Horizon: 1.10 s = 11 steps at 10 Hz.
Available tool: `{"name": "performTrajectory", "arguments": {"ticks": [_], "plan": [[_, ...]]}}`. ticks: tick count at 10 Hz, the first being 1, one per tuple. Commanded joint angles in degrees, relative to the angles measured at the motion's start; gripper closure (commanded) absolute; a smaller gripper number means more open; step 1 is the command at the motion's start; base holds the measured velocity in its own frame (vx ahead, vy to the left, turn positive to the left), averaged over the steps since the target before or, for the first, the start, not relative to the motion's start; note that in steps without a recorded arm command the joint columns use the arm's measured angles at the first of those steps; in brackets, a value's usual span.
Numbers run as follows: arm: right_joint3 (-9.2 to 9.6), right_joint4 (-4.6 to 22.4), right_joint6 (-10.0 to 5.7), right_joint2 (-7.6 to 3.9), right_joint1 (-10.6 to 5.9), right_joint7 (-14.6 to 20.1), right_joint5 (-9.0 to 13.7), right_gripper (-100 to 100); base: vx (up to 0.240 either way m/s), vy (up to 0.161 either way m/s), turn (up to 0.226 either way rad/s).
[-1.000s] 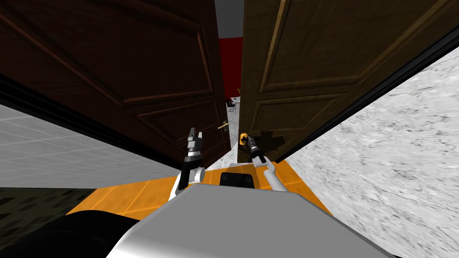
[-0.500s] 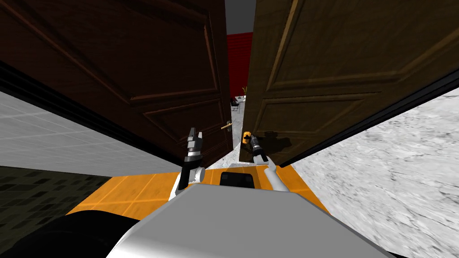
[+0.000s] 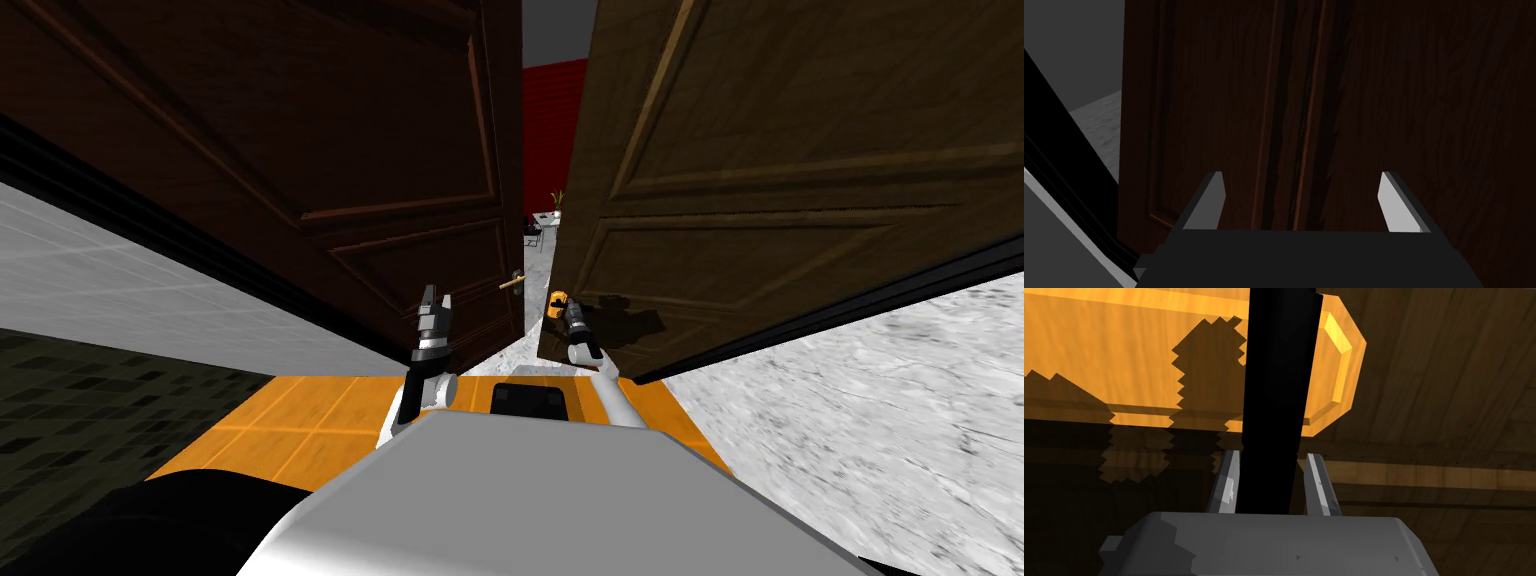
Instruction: Push the door open
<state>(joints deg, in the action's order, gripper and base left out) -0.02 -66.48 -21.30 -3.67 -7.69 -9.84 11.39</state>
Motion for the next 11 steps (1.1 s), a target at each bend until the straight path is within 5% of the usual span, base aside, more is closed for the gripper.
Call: {"name": "performTrajectory", "arguments": {"ticks": [1,11], "plan": [[-1.79,-0.09,-1.37,-0.69,-0.93,-1.3,1.0,100,0.033,-0.002,0.08],[-11.91,3.82,-4.88,0.97,-4.36,-12.71,10.54,100,0.043,-0.007,0.106]]}}
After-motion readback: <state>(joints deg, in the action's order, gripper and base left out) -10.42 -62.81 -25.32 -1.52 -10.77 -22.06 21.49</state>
